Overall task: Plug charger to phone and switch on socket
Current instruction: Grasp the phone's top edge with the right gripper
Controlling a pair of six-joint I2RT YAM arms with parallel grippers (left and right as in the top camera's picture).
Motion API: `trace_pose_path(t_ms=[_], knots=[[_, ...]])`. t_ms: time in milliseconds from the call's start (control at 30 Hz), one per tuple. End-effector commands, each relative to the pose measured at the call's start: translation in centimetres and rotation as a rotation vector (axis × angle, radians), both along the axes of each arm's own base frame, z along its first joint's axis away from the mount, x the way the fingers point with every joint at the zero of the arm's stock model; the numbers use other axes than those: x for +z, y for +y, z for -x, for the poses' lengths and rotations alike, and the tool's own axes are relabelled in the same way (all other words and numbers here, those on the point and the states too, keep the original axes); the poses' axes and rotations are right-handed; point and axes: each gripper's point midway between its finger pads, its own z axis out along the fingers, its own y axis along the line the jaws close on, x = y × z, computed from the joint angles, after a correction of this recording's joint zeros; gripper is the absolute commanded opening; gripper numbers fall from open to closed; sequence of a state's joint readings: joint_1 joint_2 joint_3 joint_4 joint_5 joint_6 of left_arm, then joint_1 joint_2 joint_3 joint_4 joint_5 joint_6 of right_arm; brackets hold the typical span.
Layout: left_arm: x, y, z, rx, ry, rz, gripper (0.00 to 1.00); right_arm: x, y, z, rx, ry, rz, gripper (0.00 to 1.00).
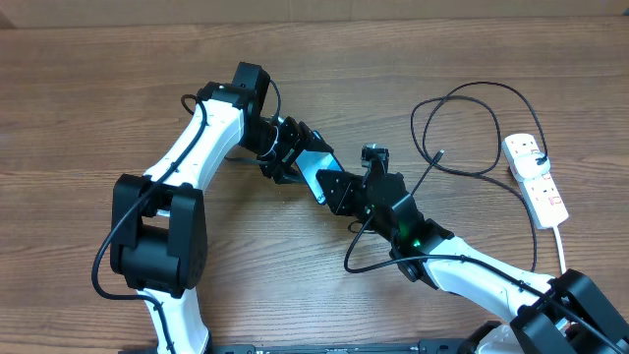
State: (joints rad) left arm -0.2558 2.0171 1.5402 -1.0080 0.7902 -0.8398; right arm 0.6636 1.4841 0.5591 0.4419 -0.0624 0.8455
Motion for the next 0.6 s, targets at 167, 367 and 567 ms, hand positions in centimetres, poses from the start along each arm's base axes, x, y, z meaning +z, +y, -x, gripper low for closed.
trace_pose_path(t_ms=[167,367,567], knots=[[0.71,-0.82,-0.26,-0.006,-0.008,0.017,0.60,1.21,0.53,-0.46,0.000,-0.028,-0.013,0.15],[0.71,-0.82,-0.26,-0.006,-0.008,0.017,0.64,1.01,0.50,-0.37,0.001,-0.019,-0.009,0.07],[0.68,-0.79,-0.28,-0.006,-0.009,0.014,0.84,1.00,0.68,-0.19,0.004,0.001,-0.030,0.04]])
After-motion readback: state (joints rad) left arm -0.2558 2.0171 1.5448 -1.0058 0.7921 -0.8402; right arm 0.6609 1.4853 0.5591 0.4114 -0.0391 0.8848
